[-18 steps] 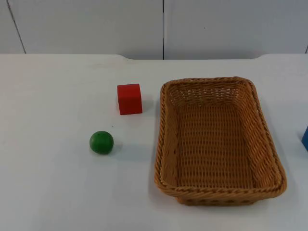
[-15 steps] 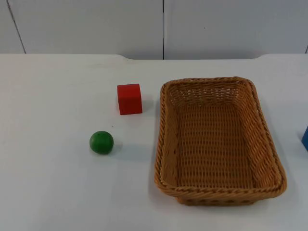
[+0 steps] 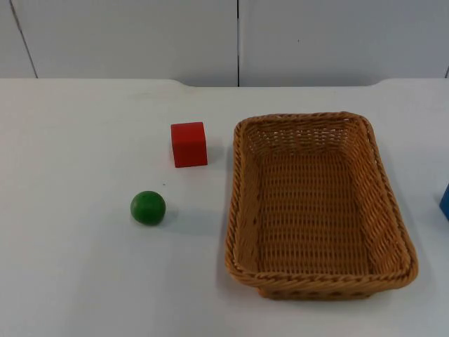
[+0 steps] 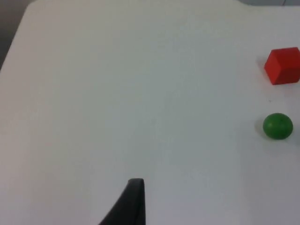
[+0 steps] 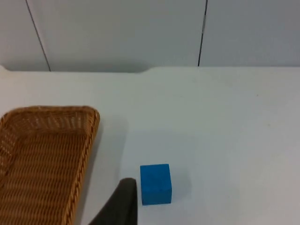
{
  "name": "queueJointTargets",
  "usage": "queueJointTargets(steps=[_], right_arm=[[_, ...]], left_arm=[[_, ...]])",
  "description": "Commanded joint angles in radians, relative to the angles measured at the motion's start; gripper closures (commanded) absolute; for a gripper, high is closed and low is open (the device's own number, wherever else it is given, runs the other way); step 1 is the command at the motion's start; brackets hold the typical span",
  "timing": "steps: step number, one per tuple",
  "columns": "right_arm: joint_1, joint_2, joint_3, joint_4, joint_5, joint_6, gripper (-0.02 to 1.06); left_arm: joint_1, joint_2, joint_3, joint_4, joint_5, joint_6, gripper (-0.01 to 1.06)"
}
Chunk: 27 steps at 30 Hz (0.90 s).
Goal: Place all geometric objects except the red cube into the basket.
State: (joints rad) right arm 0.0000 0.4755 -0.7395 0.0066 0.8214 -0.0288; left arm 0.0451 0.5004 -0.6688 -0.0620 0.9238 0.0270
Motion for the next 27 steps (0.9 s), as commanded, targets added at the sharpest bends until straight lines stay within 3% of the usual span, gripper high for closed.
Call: queueJointTargets(steps=[1, 9, 17, 23, 27], right_arm=[[-0.005, 0.07, -0.01, -0.007, -0.032, -0.013, 0.01], [-0.005, 0.358, -0.01, -0.007, -0.069, -0.013, 0.01], [-0.005, 0.488, -0.01, 0.003, -0.043, -0.013, 0.01], [-0.005, 0.497, -0.01, 0.003, -0.032, -0.013, 0.01], [-0.005, 0.497, -0.01, 0.007, -0.025, -0.013, 0.01]], left_arm=[[0.004, 0.068, -0.027, -0.007, -0.026, -0.005, 0.0], [0.004, 0.381, -0.046, -0.008, -0.129, -0.005, 0.0], [0.004, 0.531, -0.046, -0.03, -0.129, 0.03, 0.0], [0.004, 0.565, -0.046, -0.091, -0.137, 0.075, 0.0], [0.002, 0.604, -0.048, -0.255, -0.18, 0.181, 0.04]])
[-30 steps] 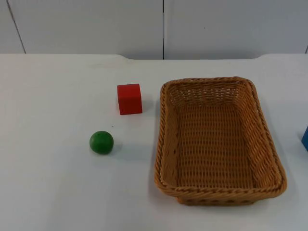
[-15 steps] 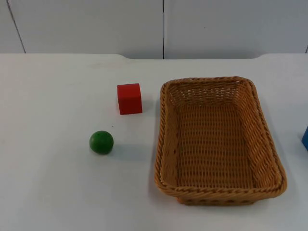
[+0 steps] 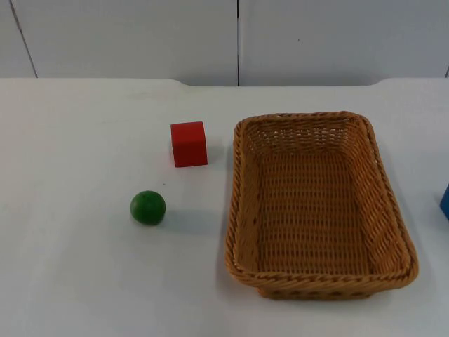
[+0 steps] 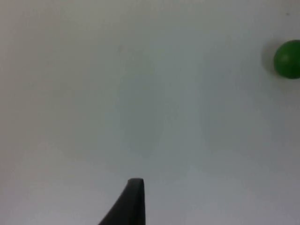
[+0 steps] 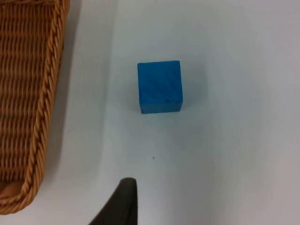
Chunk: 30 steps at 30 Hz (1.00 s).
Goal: Place all geometric objects except the red cube into the basket.
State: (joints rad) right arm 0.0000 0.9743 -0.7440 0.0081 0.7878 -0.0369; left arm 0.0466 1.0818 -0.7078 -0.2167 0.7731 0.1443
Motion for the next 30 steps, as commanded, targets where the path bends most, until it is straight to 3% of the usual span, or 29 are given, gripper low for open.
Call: queueJointTargets(steps=[1, 7, 16, 22, 30], right_arm=[[-0.005, -0.002, -0.006, 0.006, 0.01, -0.005, 0.01], [-0.005, -0.002, -0.006, 0.006, 0.01, -0.005, 0.01], [-0.005, -0.002, -0.003, 0.006, 0.008, -0.001, 0.01], [-0.005, -0.002, -0.003, 0.006, 0.008, -0.001, 0.01], [-0.005, -0.002, -0.003, -0.003, 0.006, -0.002, 0.01]], left_arm=[[-0.007, 0.046, -0.017, -0.128, -0.031, 0.09, 0.05], [-0.084, 0.18, -0.079, -0.134, -0.057, 0.086, 0.07], [-0.249, 0.566, -0.319, -0.112, -0.083, 0.084, 0.07], [-0.301, 0.799, -0.475, -0.01, -0.072, -0.025, 0.07], [-0.342, 0.999, -0.6, -0.01, -0.072, -0.057, 0.07]])
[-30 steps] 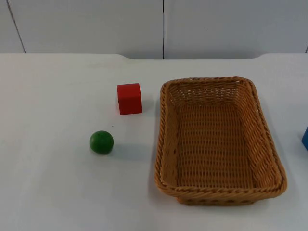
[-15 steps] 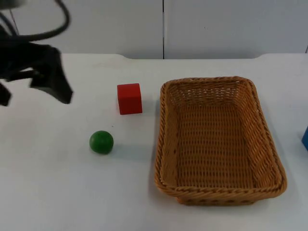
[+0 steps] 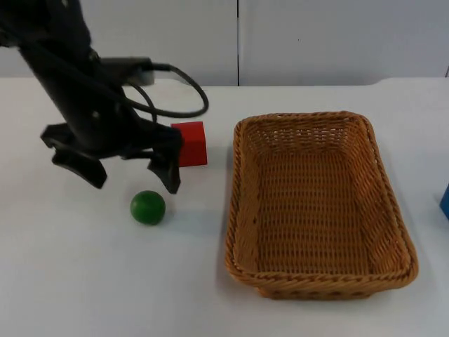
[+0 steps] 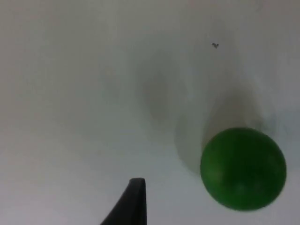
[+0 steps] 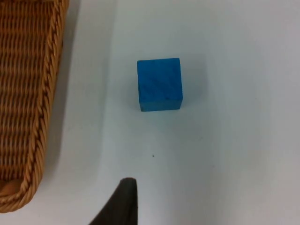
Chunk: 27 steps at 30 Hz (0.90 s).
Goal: Place all geometric objects except the red cube into the basket.
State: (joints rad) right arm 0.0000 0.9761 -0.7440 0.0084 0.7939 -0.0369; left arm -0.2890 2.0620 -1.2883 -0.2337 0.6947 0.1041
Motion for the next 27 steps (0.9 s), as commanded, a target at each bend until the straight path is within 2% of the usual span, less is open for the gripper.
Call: queueJointTargets(steps=[1, 6, 10, 13, 16, 17, 19, 20, 27], right_arm=[[-0.005, -0.004, -0.003, -0.003, 0.0, -0.002, 0.01], [-0.005, -0.004, -0.003, -0.008, -0.005, -0.002, 0.01], [-0.005, -0.004, -0.003, -0.008, -0.013, -0.002, 0.01], [-0.005, -0.004, -0.003, -0.008, -0.014, -0.002, 0.01], [-0.005, -0.004, -0.003, -0.008, -0.016, -0.002, 0.01], [-0.005, -0.004, -0.003, -0.008, -0.016, -0.002, 0.01], [-0.005, -0.004, -0.003, -0.008, -0.016, -0.002, 0.01], [-0.005, -0.004, -0.003, -0.008, -0.014, -0.002, 0.01], [-0.005, -0.004, -0.003, -0.008, -0.014, -0.002, 0.01]], left_arm=[[-0.012, 0.047, -0.032, 0.007, 0.006, -0.026, 0.07], [-0.016, 0.115, -0.055, 0.004, -0.005, -0.032, 0.08], [-0.016, 0.133, -0.055, 0.006, -0.007, -0.032, 0.15], [-0.016, 0.135, -0.055, -0.005, -0.007, -0.034, 0.35], [-0.016, 0.132, -0.055, -0.029, -0.002, -0.034, 0.68], [-0.016, 0.132, -0.055, -0.029, -0.002, -0.034, 0.68], [-0.016, 0.116, -0.055, -0.044, 0.01, -0.03, 0.97], [-0.016, 0.092, -0.055, -0.044, 0.02, -0.017, 1.05], [-0.016, -0.068, -0.055, 0.007, 0.087, 0.012, 1.05]])
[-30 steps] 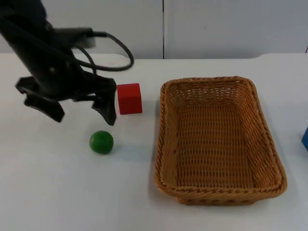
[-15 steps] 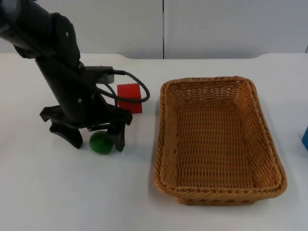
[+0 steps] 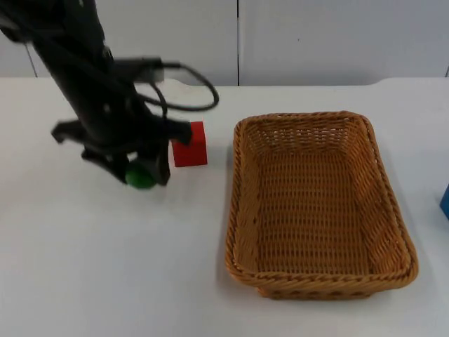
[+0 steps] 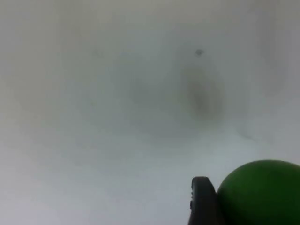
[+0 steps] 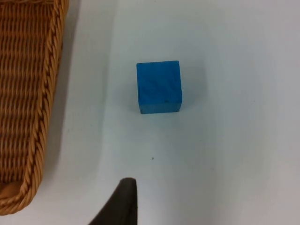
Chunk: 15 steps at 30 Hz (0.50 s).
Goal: Place all geometric objects except the red cube into the basket.
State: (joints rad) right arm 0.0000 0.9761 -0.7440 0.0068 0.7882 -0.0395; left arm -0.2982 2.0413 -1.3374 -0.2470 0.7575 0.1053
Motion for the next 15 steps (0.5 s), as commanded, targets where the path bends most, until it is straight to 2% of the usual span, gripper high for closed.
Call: queueJointTargets(steps=[1, 5, 10, 13, 15], right_arm=[[-0.005, -0.004, -0.003, -0.007, -0.01, 0.001, 0.01], [-0.005, -0.004, -0.003, -0.007, -0.004, 0.001, 0.01], [-0.005, -0.004, -0.003, -0.007, -0.004, 0.001, 0.01], [-0.005, -0.004, -0.003, -0.007, -0.004, 0.001, 0.01], [-0.005, -0.004, -0.003, -0.007, -0.004, 0.001, 0.01]], left_arm=[[-0.007, -0.087, -0.006, 0.029, 0.037, 0.013, 1.05], [-0.007, -0.195, -0.006, 0.025, 0.085, 0.069, 1.05], [-0.015, -0.206, -0.006, 0.02, 0.118, 0.09, 1.05], [-0.034, -0.204, -0.006, 0.02, 0.108, 0.102, 1.05], [-0.067, -0.204, -0.006, 0.02, 0.073, 0.102, 1.05]])
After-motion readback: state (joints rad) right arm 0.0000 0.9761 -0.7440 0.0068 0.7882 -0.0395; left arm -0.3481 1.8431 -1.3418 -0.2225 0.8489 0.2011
